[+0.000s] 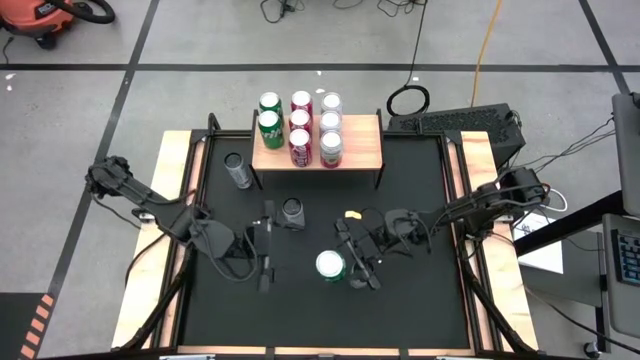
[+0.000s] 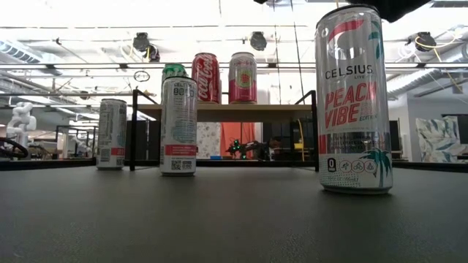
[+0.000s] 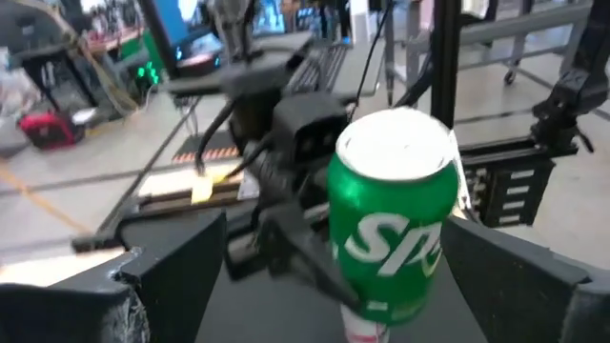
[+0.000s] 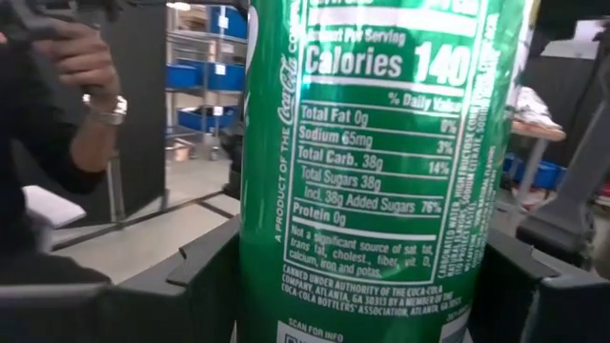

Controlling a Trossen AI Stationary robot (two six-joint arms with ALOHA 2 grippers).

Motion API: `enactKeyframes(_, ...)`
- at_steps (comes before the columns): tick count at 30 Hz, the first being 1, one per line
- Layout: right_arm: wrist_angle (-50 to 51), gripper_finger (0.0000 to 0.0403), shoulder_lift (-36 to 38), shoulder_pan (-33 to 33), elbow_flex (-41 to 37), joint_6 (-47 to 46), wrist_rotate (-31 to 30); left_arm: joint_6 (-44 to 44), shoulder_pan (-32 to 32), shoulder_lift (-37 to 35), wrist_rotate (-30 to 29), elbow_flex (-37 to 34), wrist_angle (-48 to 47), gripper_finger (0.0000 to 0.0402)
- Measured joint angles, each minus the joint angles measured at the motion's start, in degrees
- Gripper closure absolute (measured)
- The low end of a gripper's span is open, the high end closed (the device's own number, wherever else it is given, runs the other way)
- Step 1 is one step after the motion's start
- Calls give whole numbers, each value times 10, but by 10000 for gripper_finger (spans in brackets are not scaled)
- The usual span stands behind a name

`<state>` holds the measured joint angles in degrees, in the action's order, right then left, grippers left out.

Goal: Place canned beverage on shelf
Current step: Put the green soda can on the shelf aligned with the other green soda cans

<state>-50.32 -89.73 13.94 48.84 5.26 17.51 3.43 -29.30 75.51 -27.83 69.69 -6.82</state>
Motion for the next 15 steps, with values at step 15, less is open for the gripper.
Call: enactKeyframes(15, -8, 128, 0, -57, 0, -16, 83, 90, 11, 1, 4, 0, 58, 16)
